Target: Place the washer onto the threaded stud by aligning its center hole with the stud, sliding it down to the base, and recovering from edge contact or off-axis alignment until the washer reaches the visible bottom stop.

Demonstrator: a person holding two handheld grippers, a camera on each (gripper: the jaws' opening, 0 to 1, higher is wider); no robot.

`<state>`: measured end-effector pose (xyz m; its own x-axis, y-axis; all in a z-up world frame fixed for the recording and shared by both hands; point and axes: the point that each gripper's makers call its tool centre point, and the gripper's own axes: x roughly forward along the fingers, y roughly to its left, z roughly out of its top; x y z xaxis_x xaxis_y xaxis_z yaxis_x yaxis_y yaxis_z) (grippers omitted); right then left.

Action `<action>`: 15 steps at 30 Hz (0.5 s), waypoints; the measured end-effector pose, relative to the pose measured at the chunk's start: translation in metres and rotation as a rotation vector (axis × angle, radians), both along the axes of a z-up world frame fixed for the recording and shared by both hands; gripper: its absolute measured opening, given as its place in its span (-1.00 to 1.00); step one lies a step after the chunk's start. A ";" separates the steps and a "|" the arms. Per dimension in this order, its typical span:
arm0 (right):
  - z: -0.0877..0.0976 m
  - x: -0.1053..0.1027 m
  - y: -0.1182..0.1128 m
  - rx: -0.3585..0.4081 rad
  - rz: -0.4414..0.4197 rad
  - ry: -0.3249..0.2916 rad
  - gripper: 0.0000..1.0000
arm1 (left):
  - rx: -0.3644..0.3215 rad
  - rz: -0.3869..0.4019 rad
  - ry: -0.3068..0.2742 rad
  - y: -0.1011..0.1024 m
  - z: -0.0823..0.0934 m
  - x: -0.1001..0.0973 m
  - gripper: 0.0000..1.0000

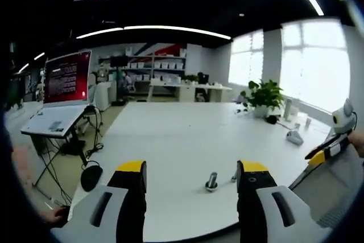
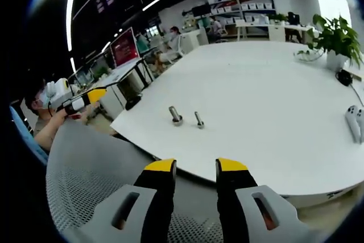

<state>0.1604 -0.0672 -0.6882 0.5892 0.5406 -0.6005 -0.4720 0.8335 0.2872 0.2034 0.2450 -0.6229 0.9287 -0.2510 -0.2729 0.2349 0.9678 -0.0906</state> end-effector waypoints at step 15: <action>0.000 0.000 0.000 0.002 -0.002 -0.001 -0.39 | 0.007 0.003 0.000 -0.002 0.001 -0.001 0.28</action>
<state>0.1603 -0.0669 -0.6878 0.5912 0.5405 -0.5987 -0.4705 0.8340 0.2882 0.2020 0.2432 -0.6220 0.9295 -0.2462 -0.2744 0.2319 0.9691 -0.0839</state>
